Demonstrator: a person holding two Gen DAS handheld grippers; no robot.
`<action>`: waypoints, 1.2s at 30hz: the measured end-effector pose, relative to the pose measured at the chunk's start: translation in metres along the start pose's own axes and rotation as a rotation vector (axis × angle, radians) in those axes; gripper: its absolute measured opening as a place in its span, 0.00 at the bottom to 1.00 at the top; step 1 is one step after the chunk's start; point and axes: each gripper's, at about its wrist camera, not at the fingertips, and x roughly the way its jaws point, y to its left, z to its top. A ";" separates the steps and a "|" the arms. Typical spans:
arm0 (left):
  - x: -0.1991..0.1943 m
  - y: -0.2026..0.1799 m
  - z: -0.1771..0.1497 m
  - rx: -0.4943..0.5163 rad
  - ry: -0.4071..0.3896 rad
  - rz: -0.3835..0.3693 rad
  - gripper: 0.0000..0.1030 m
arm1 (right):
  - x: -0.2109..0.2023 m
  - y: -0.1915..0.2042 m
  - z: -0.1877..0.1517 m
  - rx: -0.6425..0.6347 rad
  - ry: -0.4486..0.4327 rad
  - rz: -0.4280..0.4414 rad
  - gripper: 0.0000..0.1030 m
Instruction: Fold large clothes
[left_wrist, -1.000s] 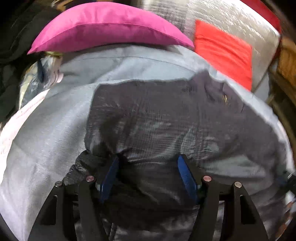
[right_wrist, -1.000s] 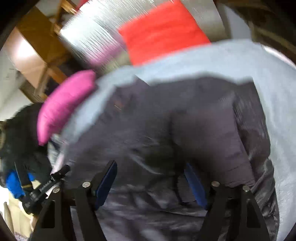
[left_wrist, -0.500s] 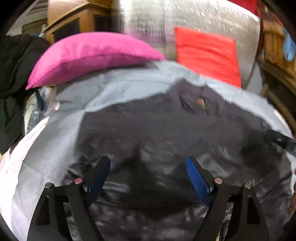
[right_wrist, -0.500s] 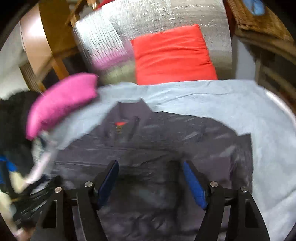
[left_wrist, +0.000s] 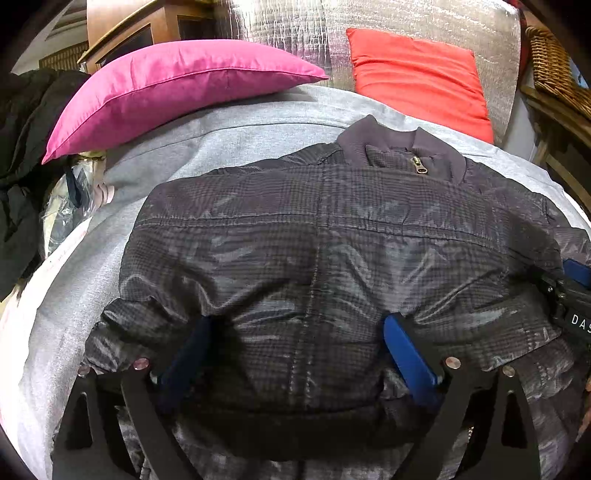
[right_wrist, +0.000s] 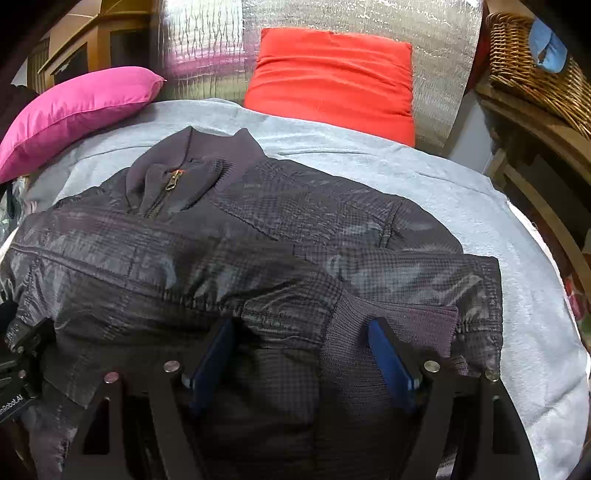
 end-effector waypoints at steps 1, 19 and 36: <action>-0.007 -0.001 0.000 0.000 0.000 0.002 0.94 | 0.002 -0.001 0.001 0.000 0.001 -0.001 0.77; -0.040 0.009 0.004 -0.017 -0.040 -0.006 0.98 | -0.018 -0.002 0.014 -0.004 0.016 0.015 0.79; -0.016 -0.003 -0.018 0.022 0.026 -0.013 1.00 | -0.025 0.010 -0.025 -0.062 0.008 0.043 0.85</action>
